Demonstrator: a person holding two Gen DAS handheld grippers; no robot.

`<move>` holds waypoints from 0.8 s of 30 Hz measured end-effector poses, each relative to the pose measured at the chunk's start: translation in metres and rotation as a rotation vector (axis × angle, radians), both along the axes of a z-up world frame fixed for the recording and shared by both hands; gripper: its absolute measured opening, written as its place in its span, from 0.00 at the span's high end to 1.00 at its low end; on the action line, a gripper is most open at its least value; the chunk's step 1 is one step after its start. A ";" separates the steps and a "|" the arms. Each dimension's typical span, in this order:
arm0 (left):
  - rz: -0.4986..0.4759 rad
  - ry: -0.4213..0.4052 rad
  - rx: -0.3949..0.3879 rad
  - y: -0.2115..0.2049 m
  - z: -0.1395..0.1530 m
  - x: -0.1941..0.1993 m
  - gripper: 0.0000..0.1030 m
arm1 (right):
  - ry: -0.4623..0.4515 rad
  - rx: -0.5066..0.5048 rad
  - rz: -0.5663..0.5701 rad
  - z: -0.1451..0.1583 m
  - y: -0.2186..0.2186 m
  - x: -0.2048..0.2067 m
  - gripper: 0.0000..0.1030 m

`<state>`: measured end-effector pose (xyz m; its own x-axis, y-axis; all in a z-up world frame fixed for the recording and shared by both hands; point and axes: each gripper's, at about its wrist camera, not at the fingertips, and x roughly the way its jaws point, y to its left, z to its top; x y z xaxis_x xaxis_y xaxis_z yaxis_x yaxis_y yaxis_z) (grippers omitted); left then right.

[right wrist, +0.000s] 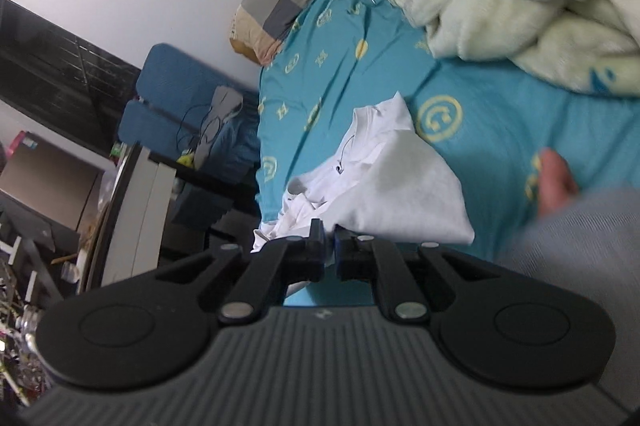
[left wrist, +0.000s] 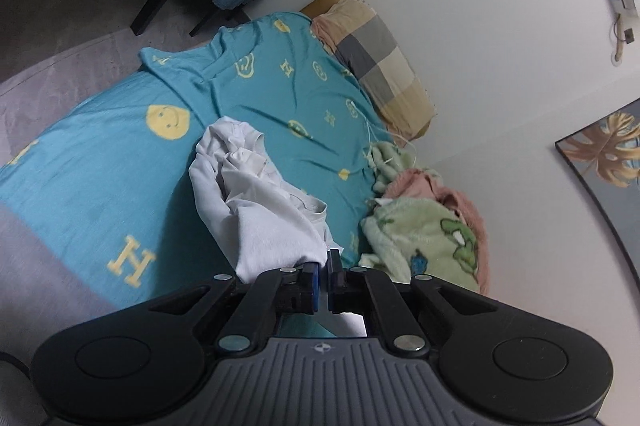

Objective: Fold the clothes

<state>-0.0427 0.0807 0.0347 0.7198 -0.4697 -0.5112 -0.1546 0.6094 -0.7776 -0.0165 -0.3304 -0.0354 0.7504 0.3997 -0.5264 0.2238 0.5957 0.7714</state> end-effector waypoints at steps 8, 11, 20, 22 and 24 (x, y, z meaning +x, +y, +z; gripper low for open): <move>0.021 0.050 -0.030 0.005 -0.005 0.059 0.96 | -0.004 0.009 -0.020 0.001 0.001 0.066 0.92; 0.054 0.077 -0.049 0.005 -0.019 0.108 0.95 | 0.005 0.000 -0.029 -0.005 0.005 0.110 0.92; 0.056 0.158 0.005 0.001 -0.097 0.254 0.95 | 0.145 -0.029 -0.046 -0.075 0.011 0.237 0.92; 0.047 0.170 0.027 0.000 -0.116 0.277 0.95 | 0.172 -0.035 -0.038 -0.093 0.012 0.257 0.92; 0.036 0.186 0.066 -0.001 -0.133 0.293 0.95 | 0.198 -0.037 -0.027 -0.107 0.012 0.273 0.92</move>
